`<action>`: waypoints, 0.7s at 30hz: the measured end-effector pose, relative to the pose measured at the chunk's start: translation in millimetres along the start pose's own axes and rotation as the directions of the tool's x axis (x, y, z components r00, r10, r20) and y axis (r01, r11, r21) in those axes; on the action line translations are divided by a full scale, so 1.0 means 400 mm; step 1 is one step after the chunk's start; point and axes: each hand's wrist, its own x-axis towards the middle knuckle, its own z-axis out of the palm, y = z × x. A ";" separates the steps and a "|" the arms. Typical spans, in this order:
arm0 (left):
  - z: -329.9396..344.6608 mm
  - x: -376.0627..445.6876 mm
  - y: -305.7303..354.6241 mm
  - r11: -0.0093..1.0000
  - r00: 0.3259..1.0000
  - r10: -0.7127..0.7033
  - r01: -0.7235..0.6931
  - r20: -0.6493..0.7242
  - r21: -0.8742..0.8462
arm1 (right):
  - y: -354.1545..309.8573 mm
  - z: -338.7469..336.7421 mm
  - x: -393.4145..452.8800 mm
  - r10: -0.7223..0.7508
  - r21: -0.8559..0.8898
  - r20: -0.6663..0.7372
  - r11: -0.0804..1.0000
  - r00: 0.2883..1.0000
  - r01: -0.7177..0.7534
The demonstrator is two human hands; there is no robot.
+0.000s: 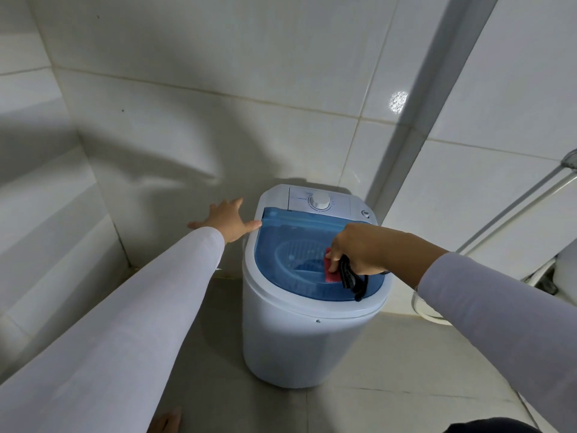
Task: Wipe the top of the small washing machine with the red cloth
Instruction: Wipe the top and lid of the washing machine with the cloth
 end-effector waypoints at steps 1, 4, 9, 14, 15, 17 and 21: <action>0.001 0.002 -0.001 1.000 1.000 0.000 0.000 -0.001 0.002 | 0.008 0.004 -0.011 0.007 0.003 0.004 1.000 1.000 -0.007; 0.008 0.018 -0.011 1.000 1.000 0.007 -0.007 0.003 -0.015 | 0.036 0.023 -0.038 0.051 0.020 0.014 0.998 0.999 -0.051; 0.014 0.038 -0.023 1.000 1.000 0.013 -0.013 0.011 -0.005 | 0.096 0.072 -0.065 0.122 0.112 -0.007 0.986 0.992 -0.121; 0.017 0.042 -0.026 1.000 1.000 0.014 -0.014 0.006 -0.003 | 0.116 0.084 -0.097 0.146 0.154 -0.013 0.978 0.989 -0.142; 0.017 0.043 -0.026 1.000 1.000 0.015 -0.015 0.006 -0.001 | 0.119 0.087 -0.101 0.147 0.150 -0.009 0.978 0.989 -0.144; 0.018 0.045 -0.026 1.000 1.000 0.014 -0.014 0.003 0.004 | 0.122 0.094 -0.109 0.160 0.151 -0.005 0.976 0.987 -0.157; 0.018 0.046 -0.026 1.000 1.000 0.021 -0.020 -0.008 0.016 | 0.137 0.105 -0.115 0.199 0.171 0.026 0.965 0.980 -0.200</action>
